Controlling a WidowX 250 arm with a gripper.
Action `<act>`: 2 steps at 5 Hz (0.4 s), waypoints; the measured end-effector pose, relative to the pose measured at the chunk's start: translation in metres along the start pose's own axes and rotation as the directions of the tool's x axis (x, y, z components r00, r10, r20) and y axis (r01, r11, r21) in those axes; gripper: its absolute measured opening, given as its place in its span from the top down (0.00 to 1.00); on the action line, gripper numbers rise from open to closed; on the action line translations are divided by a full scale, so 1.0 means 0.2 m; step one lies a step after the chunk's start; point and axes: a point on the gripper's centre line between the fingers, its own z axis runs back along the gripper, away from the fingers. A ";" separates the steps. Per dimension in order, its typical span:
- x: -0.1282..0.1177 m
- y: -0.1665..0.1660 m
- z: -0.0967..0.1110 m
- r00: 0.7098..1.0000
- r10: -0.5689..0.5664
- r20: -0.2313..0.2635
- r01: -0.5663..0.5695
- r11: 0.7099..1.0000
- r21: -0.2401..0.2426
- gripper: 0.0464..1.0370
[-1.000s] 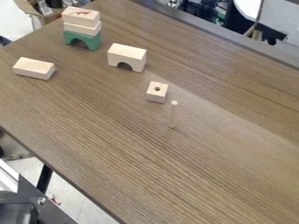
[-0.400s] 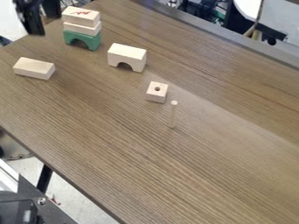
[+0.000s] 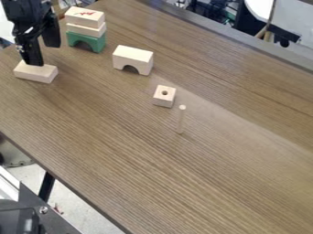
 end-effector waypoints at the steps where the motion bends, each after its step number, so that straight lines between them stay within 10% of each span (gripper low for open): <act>1: 0.02 0.01 0.00 1.000 -0.005 0.008 0.005 1.000 0.001 0.04; 2: 0.03 0.01 0.00 1.000 -0.007 0.021 0.006 1.000 0.006 0.04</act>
